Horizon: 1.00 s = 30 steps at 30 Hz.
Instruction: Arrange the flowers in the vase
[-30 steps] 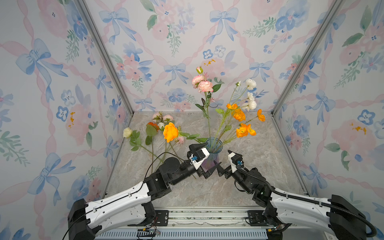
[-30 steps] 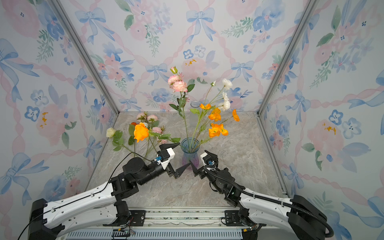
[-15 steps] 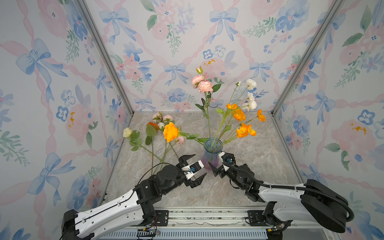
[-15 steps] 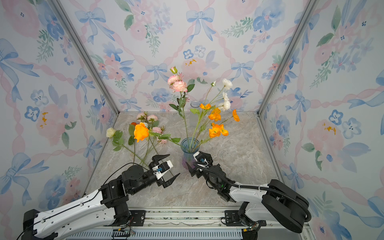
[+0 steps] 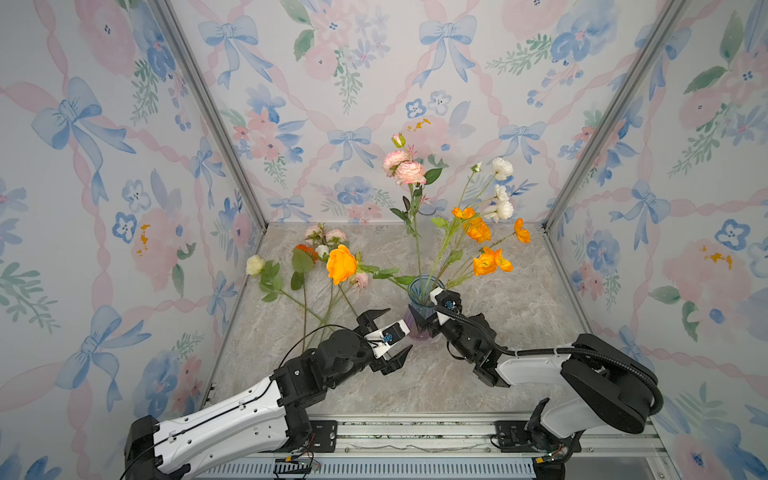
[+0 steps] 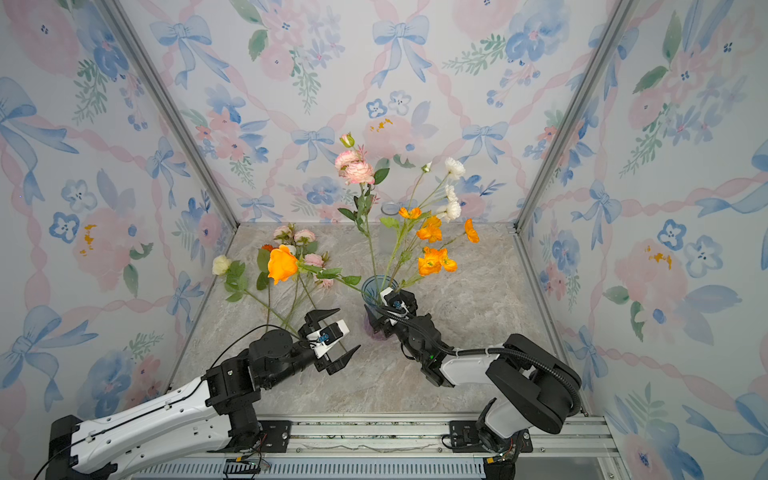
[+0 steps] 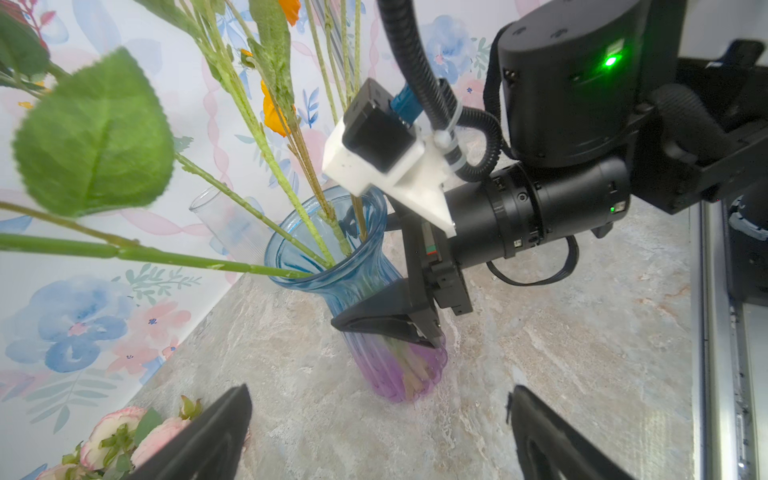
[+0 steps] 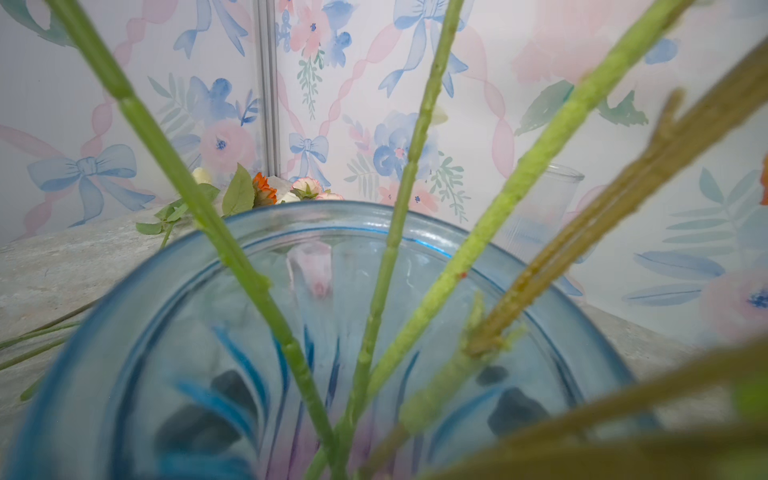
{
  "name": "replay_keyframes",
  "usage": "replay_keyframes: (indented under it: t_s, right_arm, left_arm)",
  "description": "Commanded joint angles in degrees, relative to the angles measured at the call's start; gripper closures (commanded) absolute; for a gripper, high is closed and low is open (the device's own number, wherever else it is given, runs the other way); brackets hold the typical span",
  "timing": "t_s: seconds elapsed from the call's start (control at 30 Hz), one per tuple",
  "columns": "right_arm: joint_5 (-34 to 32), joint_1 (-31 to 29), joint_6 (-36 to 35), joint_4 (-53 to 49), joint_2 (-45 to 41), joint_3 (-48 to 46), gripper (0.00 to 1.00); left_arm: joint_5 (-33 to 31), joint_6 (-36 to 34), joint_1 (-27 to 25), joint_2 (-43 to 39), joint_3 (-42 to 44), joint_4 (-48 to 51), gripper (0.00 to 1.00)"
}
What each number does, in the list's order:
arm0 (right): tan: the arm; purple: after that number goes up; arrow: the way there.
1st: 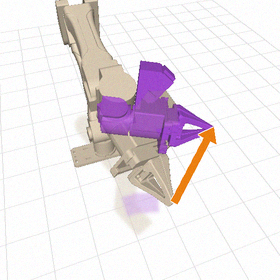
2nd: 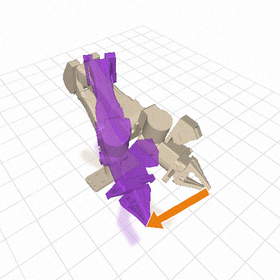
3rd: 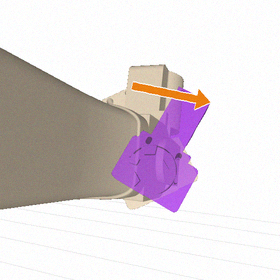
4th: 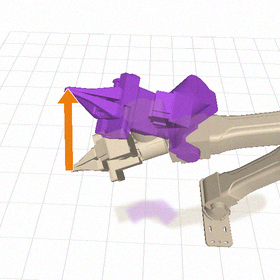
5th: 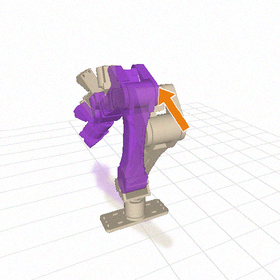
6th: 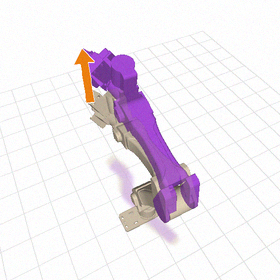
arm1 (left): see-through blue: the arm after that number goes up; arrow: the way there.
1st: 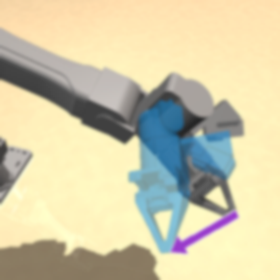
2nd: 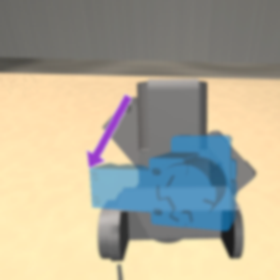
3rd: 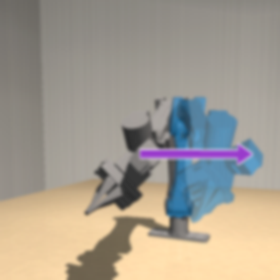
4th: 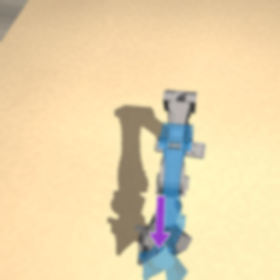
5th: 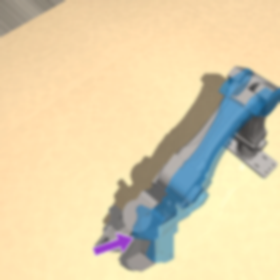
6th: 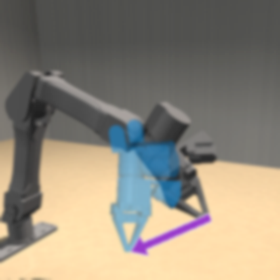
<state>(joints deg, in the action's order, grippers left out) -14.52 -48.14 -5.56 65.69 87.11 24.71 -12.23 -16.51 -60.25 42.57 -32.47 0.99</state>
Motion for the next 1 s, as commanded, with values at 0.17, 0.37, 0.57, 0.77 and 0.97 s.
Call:
replay_keyframes:
  t_s: [0.17,0.37,0.57,0.77,0.97]
  right_arm:
    - [4.02,1.00,0.16,4.86,2.61,3.15,0.24]
    - [4.66,0.95,-0.67,7.83,3.55,3.22,0.43]
    - [4.74,1.63,0.47,7.84,2.46,5.13,0.55]
    - [7.31,4.32,4.73,1.60,0.22,11.99,0.64]
    - [9.84,7.65,5.39,1.80,5.54,21.79,0.66]
  left_arm:
    - [0.09,-0.45,0.64,-0.16,0.04,0.28,0.02]
    - [0.36,-0.48,1.01,0.22,0.04,0.32,0.02]
    - [0.81,-0.39,1.24,0.08,-0.05,0.24,0.02]
    - [0.78,-0.24,1.40,-0.21,-0.14,0.23,0.02]
    - [0.91,0.07,1.52,-0.08,-0.25,0.24,0.02]
